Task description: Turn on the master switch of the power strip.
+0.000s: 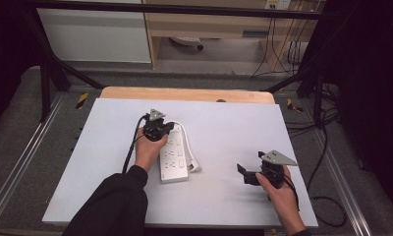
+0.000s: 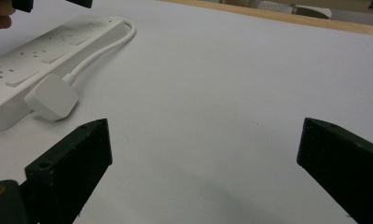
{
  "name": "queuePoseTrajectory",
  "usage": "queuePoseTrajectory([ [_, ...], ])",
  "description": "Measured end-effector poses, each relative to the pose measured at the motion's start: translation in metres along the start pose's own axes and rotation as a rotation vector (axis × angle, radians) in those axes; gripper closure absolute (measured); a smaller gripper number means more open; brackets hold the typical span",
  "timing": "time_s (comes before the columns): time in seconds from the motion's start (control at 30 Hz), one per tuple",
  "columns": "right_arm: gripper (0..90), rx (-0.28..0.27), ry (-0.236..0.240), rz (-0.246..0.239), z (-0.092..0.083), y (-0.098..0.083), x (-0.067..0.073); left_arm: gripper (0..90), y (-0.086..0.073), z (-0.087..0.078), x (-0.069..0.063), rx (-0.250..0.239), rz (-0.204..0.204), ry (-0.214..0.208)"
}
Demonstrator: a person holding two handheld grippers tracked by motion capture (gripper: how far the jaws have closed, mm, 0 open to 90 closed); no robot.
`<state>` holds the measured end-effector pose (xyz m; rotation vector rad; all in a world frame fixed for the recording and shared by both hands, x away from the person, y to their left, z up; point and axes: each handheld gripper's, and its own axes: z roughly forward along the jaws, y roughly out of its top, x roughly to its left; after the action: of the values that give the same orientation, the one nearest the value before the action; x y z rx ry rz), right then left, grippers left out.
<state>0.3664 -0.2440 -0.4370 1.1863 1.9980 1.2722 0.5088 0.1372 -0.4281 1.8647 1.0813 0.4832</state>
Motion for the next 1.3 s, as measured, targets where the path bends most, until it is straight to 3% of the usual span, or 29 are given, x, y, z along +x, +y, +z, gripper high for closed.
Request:
queuePoseTrajectory([
  [0.3, 3.3, 0.002, 0.003, -0.001, 0.001, 0.0, 0.0, 90.0, -0.003, 0.007, 0.003, 0.015, -0.025, 0.003],
  [1.3, 3.3, 0.001, 0.009, 0.004, -0.001, 0.0, -0.001, 90.0, -0.001, 0.019, -0.002, 0.042, -0.008, 0.009],
])
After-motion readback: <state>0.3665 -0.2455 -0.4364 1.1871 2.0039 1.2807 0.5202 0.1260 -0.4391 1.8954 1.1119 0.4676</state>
